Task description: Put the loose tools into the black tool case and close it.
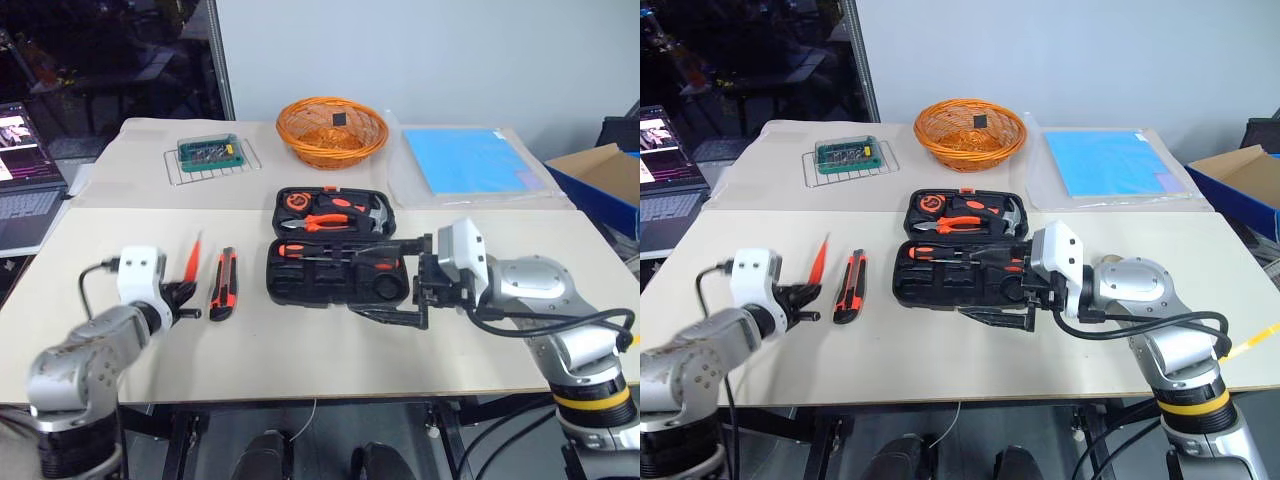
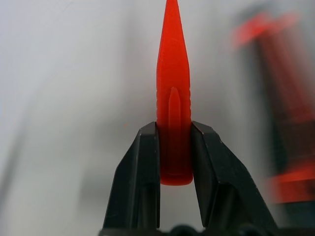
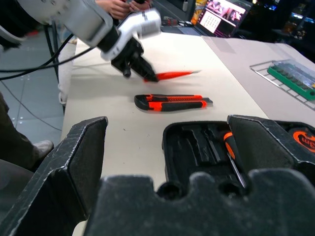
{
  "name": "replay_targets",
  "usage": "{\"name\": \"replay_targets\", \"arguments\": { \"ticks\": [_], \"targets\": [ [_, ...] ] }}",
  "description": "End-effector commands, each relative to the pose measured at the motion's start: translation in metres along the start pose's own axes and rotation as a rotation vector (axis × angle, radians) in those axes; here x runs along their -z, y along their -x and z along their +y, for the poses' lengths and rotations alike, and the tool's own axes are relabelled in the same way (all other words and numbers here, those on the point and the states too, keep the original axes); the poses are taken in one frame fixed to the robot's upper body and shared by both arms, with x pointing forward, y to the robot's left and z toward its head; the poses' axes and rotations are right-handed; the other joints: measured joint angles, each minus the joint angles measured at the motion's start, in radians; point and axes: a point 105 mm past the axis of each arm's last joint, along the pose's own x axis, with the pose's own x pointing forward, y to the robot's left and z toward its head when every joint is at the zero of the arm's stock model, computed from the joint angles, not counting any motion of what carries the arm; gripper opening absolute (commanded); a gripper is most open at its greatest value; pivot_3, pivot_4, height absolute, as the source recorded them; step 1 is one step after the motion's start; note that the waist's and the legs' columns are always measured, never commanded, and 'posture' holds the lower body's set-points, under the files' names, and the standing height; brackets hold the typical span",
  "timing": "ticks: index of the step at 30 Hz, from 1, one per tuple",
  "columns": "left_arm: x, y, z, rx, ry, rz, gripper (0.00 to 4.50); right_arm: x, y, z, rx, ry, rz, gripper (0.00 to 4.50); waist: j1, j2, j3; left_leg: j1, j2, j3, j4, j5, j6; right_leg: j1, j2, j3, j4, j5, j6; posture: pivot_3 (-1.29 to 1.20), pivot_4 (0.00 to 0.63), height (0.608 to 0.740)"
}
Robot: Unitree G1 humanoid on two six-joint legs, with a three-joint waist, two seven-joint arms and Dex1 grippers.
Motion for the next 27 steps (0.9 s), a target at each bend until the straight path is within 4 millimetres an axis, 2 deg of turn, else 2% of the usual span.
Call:
{"name": "replay_targets", "arguments": {
  "ticks": [1,4,7,10,14,17,21,27],
  "targets": [
    [-0.031,-0.004,-0.056,0.461,-0.31,-0.071,0.44,-0.013,0.023,-0.007,0.152,0.098,0.01,4.5,0.002,0.003,0.0,0.0,-0.001,0.001,0.0,0.0,0.0,0.0,-0.001,-0.001,-0.001,0.0,0.0,0.0,0.15,0.74],
    [-0.032,-0.026,-0.07,0.645,-0.494,-0.024,0.44,-0.007,0.037,-0.002,0.2,0.028,0.044,4.5,0.009,0.006,-0.002,0.001,-0.002,0.003,0.0,-0.002,0.004,0.002,-0.005,-0.004,-0.004,0.001,0.002,0.0,0.15,0.74],
    [-0.032,-0.06,-0.087,0.8,-0.632,0.049,0.44,-0.002,0.055,0.002,0.262,-0.008,0.123,4.5,0.015,0.006,-0.002,0.0,-0.002,0.004,0.0,-0.002,0.006,0.005,-0.004,-0.005,-0.004,0.001,0.002,0.0,0.15,0.74],
    [-0.033,-0.09,-0.095,0.832,-0.73,0.094,0.44,0.005,0.068,0.003,0.311,-0.017,0.197,4.5,0.016,0.006,-0.002,-0.006,-0.001,0.004,0.006,0.004,0.019,0.003,0.008,-0.007,-0.002,0.001,0.003,0.0,0.15,0.74],
    [-0.033,-0.111,-0.098,0.849,-0.811,0.146,0.44,0.005,0.073,0.006,0.338,-0.018,0.222,4.5,-0.003,0.005,-0.001,-0.011,0.0,0.004,0.011,0.001,0.023,0.0,0.01,-0.006,-0.001,0.001,0.004,0.0,0.15,0.74],
    [-0.04,-0.122,-0.095,0.83,-0.851,0.165,0.44,0.003,0.073,0.008,0.343,-0.012,0.23,4.5,-0.003,0.005,-0.001,-0.013,0.0,0.004,0.014,0.001,0.023,0.0,0.011,-0.006,-0.001,0.001,0.006,0.0,0.15,0.74],
    [-0.044,-0.126,-0.087,0.827,-0.886,0.192,0.44,0.002,0.071,0.011,0.346,-0.009,0.233,4.5,-0.003,0.005,-0.001,-0.014,0.0,0.003,0.016,0.001,0.025,0.0,0.011,-0.007,-0.001,0.001,0.008,0.0,0.15,0.74],
    [-0.037,-0.128,-0.081,0.84,-0.941,0.265,0.44,0.004,0.071,0.014,0.361,-0.018,0.242,4.5,-0.002,0.005,-0.001,-0.016,0.0,0.001,0.022,-0.002,0.028,0.001,0.011,-0.008,0.0,0.001,0.01,0.0,0.15,0.74]
  ]
}}
